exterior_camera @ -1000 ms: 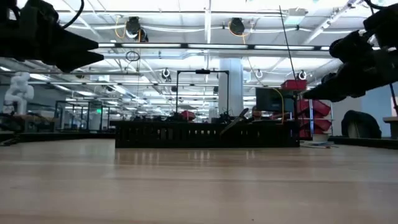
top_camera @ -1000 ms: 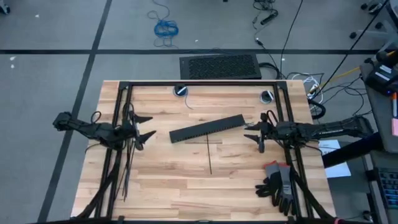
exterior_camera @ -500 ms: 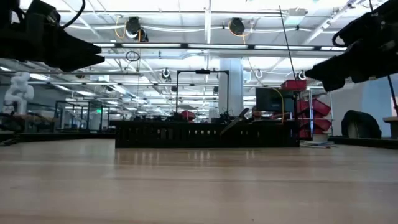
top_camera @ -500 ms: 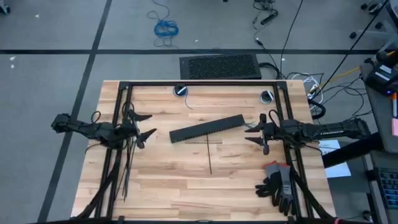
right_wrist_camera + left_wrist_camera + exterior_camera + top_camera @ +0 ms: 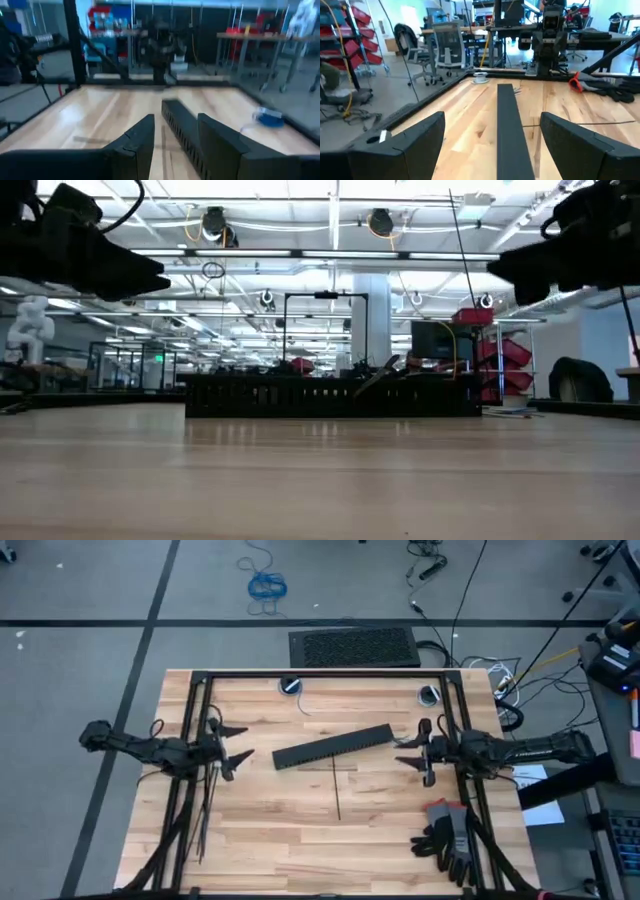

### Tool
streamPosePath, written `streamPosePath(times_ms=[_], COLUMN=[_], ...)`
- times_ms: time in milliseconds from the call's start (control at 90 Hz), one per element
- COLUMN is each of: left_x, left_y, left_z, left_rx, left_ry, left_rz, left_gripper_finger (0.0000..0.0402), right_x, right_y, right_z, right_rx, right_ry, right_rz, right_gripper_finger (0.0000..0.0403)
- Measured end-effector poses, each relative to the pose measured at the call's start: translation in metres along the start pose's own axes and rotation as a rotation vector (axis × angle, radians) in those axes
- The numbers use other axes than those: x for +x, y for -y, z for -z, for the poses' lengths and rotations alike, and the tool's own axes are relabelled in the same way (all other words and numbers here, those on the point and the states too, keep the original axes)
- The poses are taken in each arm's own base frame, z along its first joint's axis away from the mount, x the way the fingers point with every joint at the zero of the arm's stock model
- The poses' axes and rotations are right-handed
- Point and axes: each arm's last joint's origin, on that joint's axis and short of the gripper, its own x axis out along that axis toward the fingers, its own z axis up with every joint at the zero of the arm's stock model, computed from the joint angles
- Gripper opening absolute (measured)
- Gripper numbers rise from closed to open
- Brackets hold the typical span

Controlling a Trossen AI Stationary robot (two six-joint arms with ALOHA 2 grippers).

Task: Ziptie cables
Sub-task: Return to Home Position

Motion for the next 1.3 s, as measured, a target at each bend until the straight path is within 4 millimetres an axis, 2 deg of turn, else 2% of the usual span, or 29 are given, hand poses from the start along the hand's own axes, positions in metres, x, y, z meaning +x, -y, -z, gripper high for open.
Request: streamPosePath(times_ms=[133,1300], left_x=[0.0,0.0], left_y=[0.0,0.0001], left_z=[0.0,0.0001], left_rx=[-0.001,0.0], left_ry=[0.0,0.0], left_rz=[0.001,0.001], left_gripper_finger=[0.0324,0.0325], right_x=[0.0,0.0], right_y=[0.0014,0.0013], right_z=[-0.0016,-0.001], right_rx=[-0.019,-0.02], right_ry=[0.015,0.009], right_rz=[0.047,0.043], right_gripper_finger=[0.0141,0.0141])
